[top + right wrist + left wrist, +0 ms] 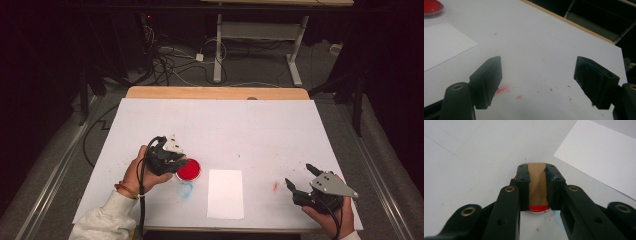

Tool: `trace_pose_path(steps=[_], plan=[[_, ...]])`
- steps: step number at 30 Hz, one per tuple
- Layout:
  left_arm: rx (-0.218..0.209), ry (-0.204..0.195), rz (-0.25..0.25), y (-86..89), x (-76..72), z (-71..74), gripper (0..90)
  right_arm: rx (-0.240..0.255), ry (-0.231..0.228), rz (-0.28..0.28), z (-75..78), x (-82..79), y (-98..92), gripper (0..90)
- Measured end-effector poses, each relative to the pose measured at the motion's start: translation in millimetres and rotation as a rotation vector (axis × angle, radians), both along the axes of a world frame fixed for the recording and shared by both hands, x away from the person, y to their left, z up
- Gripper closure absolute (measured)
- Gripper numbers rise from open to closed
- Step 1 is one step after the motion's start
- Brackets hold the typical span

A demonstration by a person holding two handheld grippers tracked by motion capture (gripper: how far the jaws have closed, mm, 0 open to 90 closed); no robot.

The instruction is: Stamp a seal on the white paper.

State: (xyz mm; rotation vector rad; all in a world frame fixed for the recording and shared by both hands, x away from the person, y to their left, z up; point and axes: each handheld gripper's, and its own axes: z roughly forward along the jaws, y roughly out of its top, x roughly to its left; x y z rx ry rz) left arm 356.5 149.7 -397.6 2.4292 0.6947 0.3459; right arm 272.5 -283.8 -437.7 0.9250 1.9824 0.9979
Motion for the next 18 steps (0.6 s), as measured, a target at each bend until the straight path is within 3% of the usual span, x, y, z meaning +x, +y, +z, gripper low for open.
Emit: trace_pose_path(steps=[10,18], plan=[[-0.029,-0.034,-0.026,-5.9,-9.0,12.2,73.8,0.0,-0.003,0.002,0.8,-1.6,0.1,22.6],[-0.03,-0.034,-0.066,-17.2,-10.9,14.9,73.8,0.0,0.0,0.002,0.3,-1.4,0.7,22.6]])
